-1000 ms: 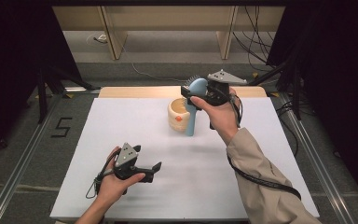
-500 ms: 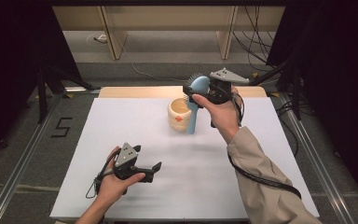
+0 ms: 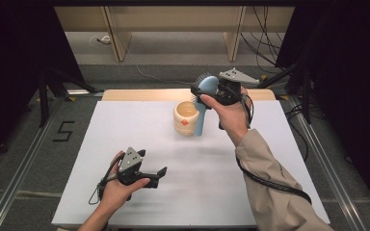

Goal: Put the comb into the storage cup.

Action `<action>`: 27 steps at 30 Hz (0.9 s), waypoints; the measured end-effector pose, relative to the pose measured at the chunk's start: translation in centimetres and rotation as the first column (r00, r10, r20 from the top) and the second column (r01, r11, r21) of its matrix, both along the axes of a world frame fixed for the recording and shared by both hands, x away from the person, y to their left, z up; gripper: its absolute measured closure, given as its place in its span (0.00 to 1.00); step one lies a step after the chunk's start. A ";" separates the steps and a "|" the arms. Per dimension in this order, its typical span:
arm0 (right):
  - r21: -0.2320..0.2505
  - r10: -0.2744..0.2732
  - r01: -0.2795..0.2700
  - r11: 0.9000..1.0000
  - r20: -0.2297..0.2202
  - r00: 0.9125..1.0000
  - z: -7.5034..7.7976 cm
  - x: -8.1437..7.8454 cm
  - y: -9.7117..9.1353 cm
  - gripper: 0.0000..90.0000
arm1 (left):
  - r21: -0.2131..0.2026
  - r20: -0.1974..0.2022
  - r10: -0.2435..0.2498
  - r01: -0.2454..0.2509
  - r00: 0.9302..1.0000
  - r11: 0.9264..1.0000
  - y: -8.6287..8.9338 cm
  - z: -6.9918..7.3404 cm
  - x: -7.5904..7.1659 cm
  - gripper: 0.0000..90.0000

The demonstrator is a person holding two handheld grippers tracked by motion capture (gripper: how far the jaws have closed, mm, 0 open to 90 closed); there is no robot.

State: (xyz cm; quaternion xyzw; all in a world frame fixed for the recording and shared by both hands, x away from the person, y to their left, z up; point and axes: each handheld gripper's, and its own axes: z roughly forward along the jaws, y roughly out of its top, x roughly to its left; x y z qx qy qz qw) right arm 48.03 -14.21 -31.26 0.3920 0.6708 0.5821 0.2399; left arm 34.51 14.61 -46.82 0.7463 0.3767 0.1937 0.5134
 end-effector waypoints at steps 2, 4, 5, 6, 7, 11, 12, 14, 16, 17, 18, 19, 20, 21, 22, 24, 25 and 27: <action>0.000 -0.001 0.001 1.000 0.001 1.000 0.0 0.0 0.0 0.23 | -0.001 0.000 0.000 0.000 1.000 1.000 0.0 0.0 0.0 0.00; 0.002 -0.004 0.004 1.000 0.005 1.000 0.2 0.0 0.0 0.23 | -0.002 0.000 -0.001 0.001 1.000 1.000 0.0 0.0 0.0 0.00; 0.005 -0.004 0.004 1.000 0.008 1.000 0.3 0.1 -0.1 0.23 | 0.000 -0.001 -0.001 0.001 1.000 1.000 0.0 0.0 0.0 0.00; 0.005 -0.005 0.005 1.000 0.010 1.000 0.3 0.1 -0.1 0.23 | 0.000 -0.001 -0.001 0.001 1.000 1.000 0.0 0.0 0.0 0.00; 0.008 -0.006 0.006 1.000 0.009 1.000 0.4 0.1 -0.1 0.23 | 0.000 -0.001 -0.001 0.001 1.000 1.000 0.0 0.0 0.0 0.00; 0.008 -0.005 0.005 1.000 0.010 1.000 0.4 0.2 -0.1 0.23 | -0.001 -0.001 -0.001 0.001 1.000 1.000 0.0 0.0 0.0 0.00; 0.008 -0.004 0.003 1.000 0.009 1.000 0.4 0.2 -0.1 0.23 | 0.000 -0.001 -0.001 0.001 1.000 1.000 0.0 0.0 0.0 0.00; 0.007 -0.005 0.005 1.000 0.008 1.000 0.4 0.3 -0.1 0.23 | 0.001 0.000 -0.001 0.001 1.000 1.000 0.0 0.0 0.0 0.00; 0.009 -0.007 0.007 1.000 0.008 1.000 0.4 0.3 -0.2 0.23 | 0.000 0.000 0.001 -0.001 1.000 1.000 0.0 0.0 0.0 0.00; 0.010 -0.008 0.008 1.000 0.010 1.000 0.5 0.4 -0.2 0.23 | -0.003 0.002 0.002 -0.002 1.000 1.000 0.0 0.0 0.0 0.00; 0.010 -0.009 0.009 1.000 0.010 1.000 0.5 0.4 -0.2 0.23 | 0.000 0.001 0.001 -0.001 1.000 1.000 0.1 0.0 0.0 0.00; 0.012 -0.010 0.010 1.000 0.011 1.000 0.5 0.4 -0.2 0.23 | -0.001 0.000 0.001 -0.001 1.000 1.000 0.1 0.0 0.0 0.00; 0.012 -0.010 0.010 1.000 0.011 1.000 0.5 0.4 -0.2 0.23 | 0.000 0.000 0.001 -0.001 1.000 1.000 0.1 0.0 0.0 0.00; 0.014 -0.011 0.011 1.000 0.012 1.000 0.5 0.4 -0.2 0.23 | 0.000 0.000 0.001 -0.001 1.000 1.000 0.1 0.0 0.0 0.00; 0.016 -0.012 0.012 1.000 0.015 1.000 0.5 0.5 -0.2 0.23 | 0.000 0.000 0.001 -0.001 1.000 1.000 0.0 0.0 0.0 0.00; 0.016 -0.014 0.013 1.000 0.012 1.000 0.6 0.5 -0.3 0.23 | -0.001 0.001 0.001 -0.001 1.000 1.000 0.0 0.0 0.0 0.00; 0.016 -0.015 0.015 1.000 0.014 1.000 0.6 0.5 -0.3 0.23 | 0.000 0.001 0.002 -0.002 1.000 1.000 0.0 0.0 0.0 0.00; 0.015 -0.017 0.017 1.000 0.015 1.000 0.6 0.5 -0.3 0.23 | 0.001 0.001 0.001 -0.001 1.000 1.000 0.0 0.0 0.0 0.00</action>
